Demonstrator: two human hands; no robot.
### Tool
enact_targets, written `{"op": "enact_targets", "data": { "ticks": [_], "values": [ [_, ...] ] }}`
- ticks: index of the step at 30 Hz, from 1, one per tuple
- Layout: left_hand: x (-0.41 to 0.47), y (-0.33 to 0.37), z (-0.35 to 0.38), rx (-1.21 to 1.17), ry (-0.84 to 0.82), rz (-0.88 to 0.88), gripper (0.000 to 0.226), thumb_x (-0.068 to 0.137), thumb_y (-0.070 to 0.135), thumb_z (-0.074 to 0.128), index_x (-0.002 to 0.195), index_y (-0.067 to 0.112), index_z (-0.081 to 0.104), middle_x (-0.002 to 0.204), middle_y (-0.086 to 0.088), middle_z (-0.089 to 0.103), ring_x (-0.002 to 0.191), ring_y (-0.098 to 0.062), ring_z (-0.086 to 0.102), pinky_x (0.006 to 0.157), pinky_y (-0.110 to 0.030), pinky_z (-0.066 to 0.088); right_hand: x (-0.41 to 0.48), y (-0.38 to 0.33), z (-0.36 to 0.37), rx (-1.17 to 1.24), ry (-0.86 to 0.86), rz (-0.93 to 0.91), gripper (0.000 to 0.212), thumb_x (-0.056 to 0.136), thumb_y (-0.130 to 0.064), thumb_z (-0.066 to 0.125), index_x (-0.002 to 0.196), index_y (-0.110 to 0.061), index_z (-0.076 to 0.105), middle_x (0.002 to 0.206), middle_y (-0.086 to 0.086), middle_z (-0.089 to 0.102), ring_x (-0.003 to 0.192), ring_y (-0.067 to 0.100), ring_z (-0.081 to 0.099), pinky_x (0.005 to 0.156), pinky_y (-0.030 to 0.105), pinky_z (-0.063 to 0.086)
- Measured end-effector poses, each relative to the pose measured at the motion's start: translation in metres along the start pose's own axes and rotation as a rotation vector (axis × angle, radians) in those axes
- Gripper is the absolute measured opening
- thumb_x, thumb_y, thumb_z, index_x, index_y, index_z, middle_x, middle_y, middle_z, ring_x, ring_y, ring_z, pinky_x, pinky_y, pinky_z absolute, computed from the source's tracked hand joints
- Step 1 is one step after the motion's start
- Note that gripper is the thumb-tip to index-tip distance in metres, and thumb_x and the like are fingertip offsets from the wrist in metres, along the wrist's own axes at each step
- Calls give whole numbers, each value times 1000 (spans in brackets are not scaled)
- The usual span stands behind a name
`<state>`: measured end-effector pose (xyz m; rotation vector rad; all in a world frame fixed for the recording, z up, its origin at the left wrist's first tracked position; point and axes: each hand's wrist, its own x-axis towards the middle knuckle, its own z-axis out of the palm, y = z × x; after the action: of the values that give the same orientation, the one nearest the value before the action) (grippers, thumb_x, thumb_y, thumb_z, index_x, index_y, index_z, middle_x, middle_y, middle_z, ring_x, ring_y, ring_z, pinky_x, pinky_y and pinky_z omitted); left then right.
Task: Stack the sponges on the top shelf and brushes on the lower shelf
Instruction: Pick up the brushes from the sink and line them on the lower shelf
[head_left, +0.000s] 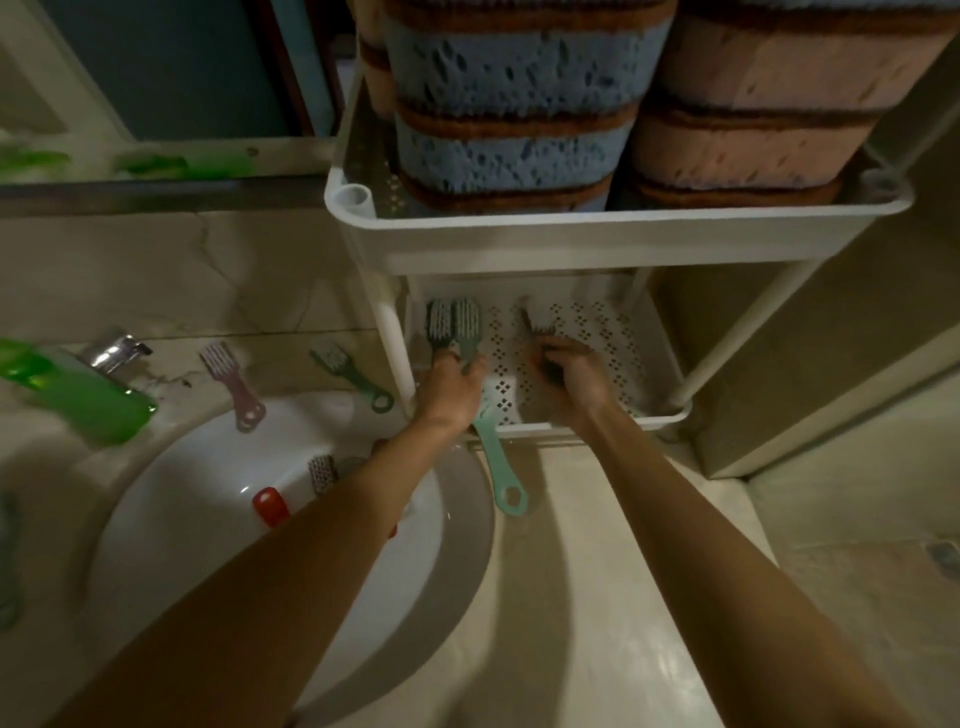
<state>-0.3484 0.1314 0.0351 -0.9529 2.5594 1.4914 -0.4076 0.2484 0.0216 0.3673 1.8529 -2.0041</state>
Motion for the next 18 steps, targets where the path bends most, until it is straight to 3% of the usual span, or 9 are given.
{"op": "enact_targets", "data": {
  "ticks": [3, 5, 7, 9, 11, 13, 15, 16, 18],
  "values": [
    [3, 4, 2, -86, -49, -66, 36, 95, 27, 45, 115, -2, 53, 111, -23, 61, 102, -36, 61, 91, -44, 51, 12, -3, -1, -373, 86, -9, 23, 87, 6, 50, 109, 0, 54, 118, 25, 58, 105, 38, 58, 93, 43, 49],
    [6, 5, 3, -125, -75, -118, 34, 94, 27, 45, 114, 2, 55, 109, -23, 63, 100, -36, 62, 89, -46, 52, 21, -2, -4, -461, 112, 55, 26, 85, -3, 60, 109, 6, 57, 118, 23, 61, 106, 35, 60, 89, 38, 51],
    [10, 3, 3, -191, -101, -180, 28, 95, 25, 43, 108, 4, 56, 99, -21, 64, 92, -34, 62, 78, -43, 55, 26, -1, -7, -533, 103, 109, 32, 83, -8, 65, 111, 7, 58, 113, 18, 63, 103, 32, 61, 82, 32, 49],
    [10, 4, 1, -267, -128, -247, 20, 97, 21, 41, 103, 6, 53, 86, -16, 60, 81, -32, 60, 64, -37, 54, 27, -1, -6, -548, 78, 105, 31, 82, -10, 67, 108, 6, 61, 108, 19, 64, 88, 28, 63, 72, 29, 49],
    [11, 4, 1, -305, -131, -268, 17, 97, 19, 40, 100, 8, 52, 98, -21, 62, 90, -36, 62, 78, -44, 55, 29, 0, 0, -509, 60, 61, 24, 82, -8, 67, 100, 8, 64, 99, 22, 63, 68, 22, 56, 61, 25, 45],
    [11, 5, 1, -314, -113, -280, 25, 97, 19, 39, 109, 3, 55, 114, -24, 60, 105, -38, 60, 91, -44, 52, 29, 3, 8, -471, 38, 32, 17, 81, -7, 67, 87, 9, 66, 91, 24, 63, 61, 21, 53, 60, 28, 47],
    [12, 5, 2, -303, -110, -295, 32, 98, 18, 38, 121, 0, 51, 119, -22, 58, 110, -37, 58, 87, -39, 51, 30, 7, 16, -459, 16, 29, 16, 81, -6, 67, 86, 9, 66, 90, 25, 66, 66, 25, 57, 64, 32, 52],
    [13, 4, 2, -308, -119, -302, 33, 98, 18, 37, 123, -1, 50, 120, -22, 57, 110, -38, 58, 85, -39, 51, 30, 9, 20, -464, 8, 32, 11, 82, -7, 67, 80, 4, 66, 85, 22, 65, 65, 23, 57, 63, 29, 53],
    [14, 5, 2, -302, -127, -314, 33, 98, 18, 37, 123, 0, 50, 121, -23, 57, 110, -37, 58, 84, -39, 51, 30, 10, 26, -472, -4, 33, 21, 82, -6, 67, 62, -7, 58, 77, 15, 61, 57, 17, 52, 58, 25, 50]
  ]
}}
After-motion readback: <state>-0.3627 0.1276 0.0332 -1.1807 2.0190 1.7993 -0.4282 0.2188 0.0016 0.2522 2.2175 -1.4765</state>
